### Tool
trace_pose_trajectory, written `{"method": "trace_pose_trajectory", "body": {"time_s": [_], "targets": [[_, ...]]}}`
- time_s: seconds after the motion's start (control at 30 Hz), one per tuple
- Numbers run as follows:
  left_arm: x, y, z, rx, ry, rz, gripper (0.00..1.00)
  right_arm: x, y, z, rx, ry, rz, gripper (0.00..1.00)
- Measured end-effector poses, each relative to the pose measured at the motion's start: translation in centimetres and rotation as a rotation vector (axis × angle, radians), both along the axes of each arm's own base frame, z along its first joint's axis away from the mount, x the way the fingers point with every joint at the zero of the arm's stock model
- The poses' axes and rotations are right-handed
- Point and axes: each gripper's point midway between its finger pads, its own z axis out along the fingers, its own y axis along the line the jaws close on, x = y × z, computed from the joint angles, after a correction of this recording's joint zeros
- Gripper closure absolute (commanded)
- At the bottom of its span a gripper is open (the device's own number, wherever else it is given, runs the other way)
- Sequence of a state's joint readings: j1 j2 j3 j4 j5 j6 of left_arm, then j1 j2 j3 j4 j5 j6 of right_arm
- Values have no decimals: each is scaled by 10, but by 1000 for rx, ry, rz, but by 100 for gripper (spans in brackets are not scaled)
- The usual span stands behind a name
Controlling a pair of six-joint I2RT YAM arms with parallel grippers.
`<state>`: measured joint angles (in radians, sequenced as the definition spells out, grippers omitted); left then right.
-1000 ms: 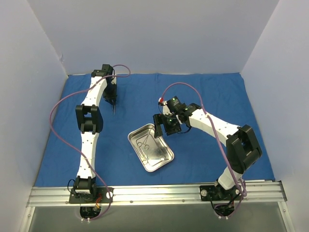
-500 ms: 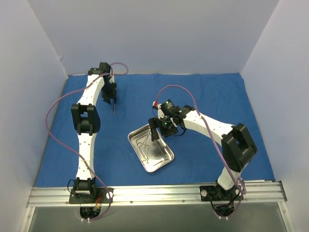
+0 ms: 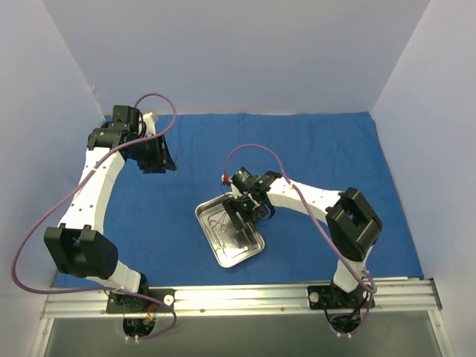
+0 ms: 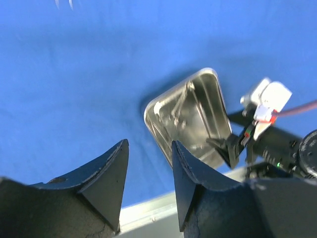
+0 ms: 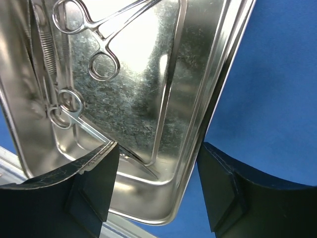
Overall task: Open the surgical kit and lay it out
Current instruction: Pick up the medical item from the container.
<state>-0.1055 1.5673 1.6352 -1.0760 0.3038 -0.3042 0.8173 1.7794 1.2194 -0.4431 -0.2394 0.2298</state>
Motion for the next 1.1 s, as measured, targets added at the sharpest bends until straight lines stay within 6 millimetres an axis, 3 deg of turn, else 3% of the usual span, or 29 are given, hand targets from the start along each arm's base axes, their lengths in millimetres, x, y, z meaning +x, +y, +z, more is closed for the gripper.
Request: {"method": "trace_pose_trajectory", "body": {"time_s": [0.17, 0.33, 0.43, 0.53, 0.7, 0.83, 1.0, 1.1], "targets": [[-37, -1, -26, -29, 84, -7, 51, 11, 2, 15, -66, -90, -7, 31], [-46, 3, -40, -36, 132, 6, 51, 58, 28, 65, -52, -253, -88, 32], [-48, 6, -34, -42, 109, 15, 51, 74, 42, 76, -16, -282, -139, 35], [-50, 9, -23, -57, 71, 22, 51, 75, 48, 64, -16, -247, -187, 41], [-58, 15, -14, -79, 36, 40, 50, 72, 52, 25, -55, -158, -300, 60], [-70, 15, -21, -98, 55, 40, 50, 69, 56, 6, -68, -113, -359, 59], [-76, 21, -31, -110, 81, 57, 50, 63, 53, 3, -80, -99, -314, 55], [-80, 24, -38, -114, 100, 71, 50, 41, 35, 1, -94, -67, -242, 54]]}}
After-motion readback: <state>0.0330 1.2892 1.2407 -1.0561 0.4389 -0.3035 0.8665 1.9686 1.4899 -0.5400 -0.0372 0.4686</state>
